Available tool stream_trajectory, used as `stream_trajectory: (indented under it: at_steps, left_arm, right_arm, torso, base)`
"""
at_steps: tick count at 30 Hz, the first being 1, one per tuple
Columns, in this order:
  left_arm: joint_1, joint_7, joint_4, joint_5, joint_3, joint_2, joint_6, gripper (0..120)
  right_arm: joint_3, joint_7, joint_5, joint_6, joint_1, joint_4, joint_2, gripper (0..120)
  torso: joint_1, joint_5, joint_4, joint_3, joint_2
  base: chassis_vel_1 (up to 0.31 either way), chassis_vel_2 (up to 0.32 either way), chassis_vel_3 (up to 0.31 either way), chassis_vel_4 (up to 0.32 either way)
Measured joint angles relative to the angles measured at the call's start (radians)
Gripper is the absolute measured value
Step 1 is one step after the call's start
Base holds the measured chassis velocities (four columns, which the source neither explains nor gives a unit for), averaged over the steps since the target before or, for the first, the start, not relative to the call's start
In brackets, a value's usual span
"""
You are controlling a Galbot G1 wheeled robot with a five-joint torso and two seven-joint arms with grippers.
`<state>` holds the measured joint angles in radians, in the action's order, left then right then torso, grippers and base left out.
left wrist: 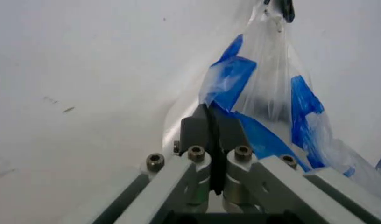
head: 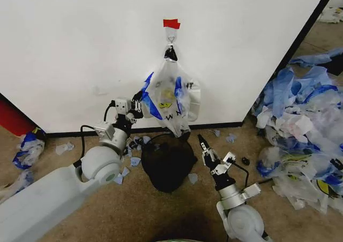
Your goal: Pick up the garbage bag from the wall and place it over the trash bin.
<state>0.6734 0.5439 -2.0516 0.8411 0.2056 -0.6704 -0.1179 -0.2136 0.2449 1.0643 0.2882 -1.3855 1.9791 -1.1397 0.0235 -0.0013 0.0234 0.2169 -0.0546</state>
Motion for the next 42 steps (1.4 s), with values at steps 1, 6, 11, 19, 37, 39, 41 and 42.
stream_trajectory:
  at_steps: [1, 6, 11, 19, 37, 39, 41, 42]
  left_arm:
    - [0.002, -0.001, 0.0, 0.0, -0.003, 0.0, -0.001, 0]
    - [0.009, -0.002, 0.006, -0.002, -0.016, 0.0, -0.002, 0]
    - [0.039, -0.003, 0.005, -0.005, -0.057, 0.001, -0.003, 0]
    - [0.078, -0.013, -0.006, -0.007, -0.09, 0.027, -0.011, 0]
    - [0.116, -0.008, 0.015, -0.004, -0.124, 0.024, -0.013, 0]
    - [0.13, -0.008, 0.016, -0.005, -0.133, 0.02, -0.014, 0]
    - [0.134, -0.008, 0.016, -0.006, -0.136, 0.018, -0.015, 0]
    - [0.138, -0.009, 0.016, -0.007, -0.138, 0.017, -0.015, 0]
  right_arm:
    - [-0.015, 0.004, -0.013, 0.004, -0.01, 0.009, 0.008, 9]
    - [-0.113, 0.008, -0.017, 0.005, -0.034, 0.067, 0.071, 26]
    - [-0.209, -0.061, 0.075, -0.013, 0.054, 0.185, 0.208, 46]
    - [-0.027, -0.175, 0.269, -0.077, 0.344, 0.209, 0.377, 74]
    - [0.595, -0.248, 0.261, -0.062, 0.922, -0.201, 0.128, 100]
    - [0.6, -0.269, 0.248, -0.068, 0.932, -0.205, 0.125, 100]
    - [0.602, -0.283, 0.243, -0.073, 0.936, -0.205, 0.124, 100]
    - [0.603, -0.298, 0.236, -0.075, 0.939, -0.205, 0.122, 100]
  torso:
    - [0.0, 0.0002, 0.0, 0.0, 0.0]
    - [0.0, 0.0002, 0.0006, 0.0, 0.0]
    - [0.0, 0.0, 0.0002, 0.0, 0.0]
    - [0.0, -0.0001, -0.0001, 0.0, 0.0]
    - [0.0, -0.0001, 0.0001, 0.0, 0.0]
    - [0.0, -0.0001, 0.0006, 0.0, 0.0]
    - [0.0, 0.0, 0.0005, 0.0, 0.0]
    - [0.0, 0.0, 0.0005, 0.0, 0.0]
  base:
    - [0.0, 0.0, 0.0, 0.0]
    - [0.0, 0.0, 0.0, 0.0]
    - [0.0, 0.0, 0.0, 0.0]
    - [0.0, 0.0, 0.0, 0.0]
    - [0.0, 0.0, 0.0, 0.0]
    - [0.0, 0.0, 0.0, 0.0]
    - [0.0, 0.0, 0.0, 0.0]
    - [0.0, 0.0, 0.0, 0.0]
